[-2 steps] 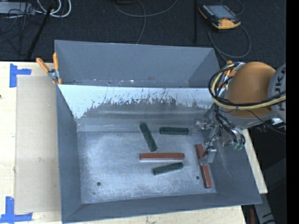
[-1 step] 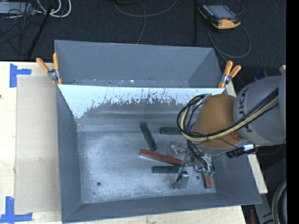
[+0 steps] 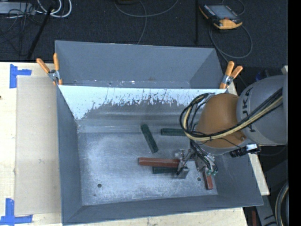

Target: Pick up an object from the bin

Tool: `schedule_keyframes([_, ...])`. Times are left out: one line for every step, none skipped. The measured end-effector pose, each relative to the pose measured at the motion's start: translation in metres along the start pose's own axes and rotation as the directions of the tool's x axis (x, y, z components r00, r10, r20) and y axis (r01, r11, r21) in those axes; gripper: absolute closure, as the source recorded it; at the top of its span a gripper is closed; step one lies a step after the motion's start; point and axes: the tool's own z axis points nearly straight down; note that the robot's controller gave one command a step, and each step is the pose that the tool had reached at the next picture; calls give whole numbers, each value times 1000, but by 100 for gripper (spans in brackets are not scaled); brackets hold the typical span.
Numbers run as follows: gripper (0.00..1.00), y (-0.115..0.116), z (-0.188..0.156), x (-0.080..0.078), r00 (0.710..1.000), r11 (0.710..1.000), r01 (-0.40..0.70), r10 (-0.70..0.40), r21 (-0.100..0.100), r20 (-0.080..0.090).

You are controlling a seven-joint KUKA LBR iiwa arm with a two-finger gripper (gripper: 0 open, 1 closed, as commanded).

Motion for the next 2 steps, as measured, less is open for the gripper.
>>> schedule_keyframes([100, -9, -60, 6, 995, 995, 96, -96, 2, 6])
schedule_keyframes([100, -8, -53, -1, 991, 991, 136, -136, 0, 2])
